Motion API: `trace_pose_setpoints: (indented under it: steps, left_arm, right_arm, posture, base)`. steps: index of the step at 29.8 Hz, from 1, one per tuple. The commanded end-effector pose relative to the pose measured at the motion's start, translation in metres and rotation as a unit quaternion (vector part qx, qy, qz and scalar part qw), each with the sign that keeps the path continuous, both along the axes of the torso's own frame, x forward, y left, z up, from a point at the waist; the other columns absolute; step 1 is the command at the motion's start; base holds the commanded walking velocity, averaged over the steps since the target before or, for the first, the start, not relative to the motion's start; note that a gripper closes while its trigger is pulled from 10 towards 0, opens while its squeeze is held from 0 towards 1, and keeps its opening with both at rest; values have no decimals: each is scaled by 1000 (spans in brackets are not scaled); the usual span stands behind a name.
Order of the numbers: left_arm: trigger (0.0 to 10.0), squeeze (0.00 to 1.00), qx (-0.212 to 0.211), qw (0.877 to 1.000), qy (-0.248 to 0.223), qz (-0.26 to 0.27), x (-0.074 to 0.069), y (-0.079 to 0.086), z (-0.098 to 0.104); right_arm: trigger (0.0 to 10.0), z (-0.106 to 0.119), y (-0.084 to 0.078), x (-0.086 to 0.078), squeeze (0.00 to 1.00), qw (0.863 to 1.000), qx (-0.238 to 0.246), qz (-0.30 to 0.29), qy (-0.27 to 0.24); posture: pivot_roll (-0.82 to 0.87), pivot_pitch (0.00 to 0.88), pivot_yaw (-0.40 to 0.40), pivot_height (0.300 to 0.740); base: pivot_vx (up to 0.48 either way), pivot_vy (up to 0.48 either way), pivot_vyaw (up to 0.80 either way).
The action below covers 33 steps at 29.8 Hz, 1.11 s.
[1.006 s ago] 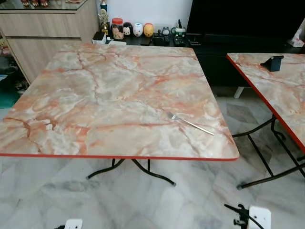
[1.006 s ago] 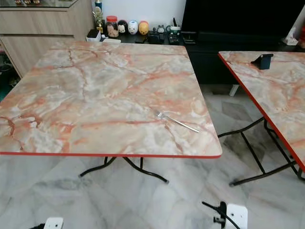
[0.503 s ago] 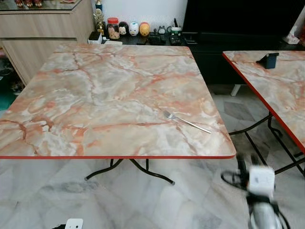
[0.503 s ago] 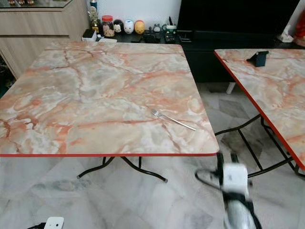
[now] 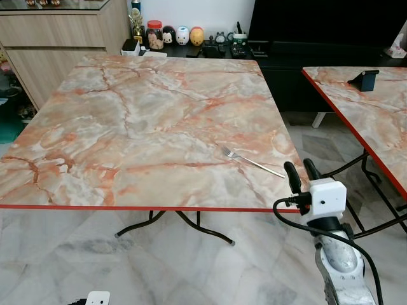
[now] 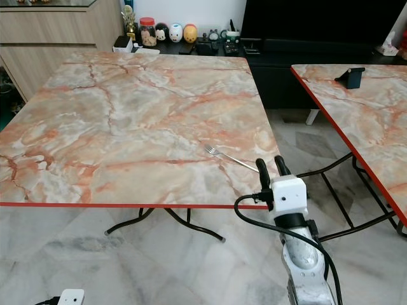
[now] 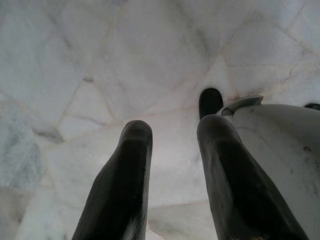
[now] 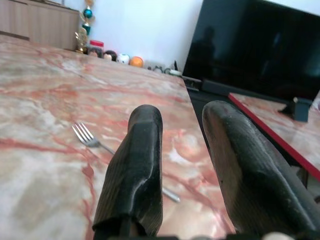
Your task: Setting the table
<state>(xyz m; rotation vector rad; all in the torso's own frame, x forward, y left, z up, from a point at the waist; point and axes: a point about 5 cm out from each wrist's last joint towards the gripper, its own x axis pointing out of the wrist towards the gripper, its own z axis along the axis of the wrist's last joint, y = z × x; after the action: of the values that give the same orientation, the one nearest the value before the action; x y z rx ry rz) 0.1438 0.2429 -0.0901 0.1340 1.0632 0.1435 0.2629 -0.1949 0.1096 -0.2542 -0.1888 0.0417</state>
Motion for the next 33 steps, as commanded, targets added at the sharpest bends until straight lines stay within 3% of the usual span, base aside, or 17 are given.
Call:
trace_pose_setpoints:
  steps: [1, 10, 33]
  left_arm:
    - [10000, 0, 2, 1000, 2, -9, -3, 0, -1]
    - [10000, 0, -5, 1000, -1, -9, -3, -1, -1]
    - [10000, 0, -11, 1000, -3, -2, -1, -3, -1]
  right_arm:
    - [10000, 1, -3, -3, 0, 1000, -3, -9, 1]
    - [10000, 8, -14, 1, 0, 998, 13, -67, -10]
    - [10000, 19, -9, 11, 0, 998, 1, -65, -22]
  posture:
    - [24, 0, -30, 740]
    - [46, 0, -42, 740]
    - [55, 0, -59, 740]
  base:
    - [0, 0, 0]
    - [0, 0, 0]
    - [214, 0, 0]
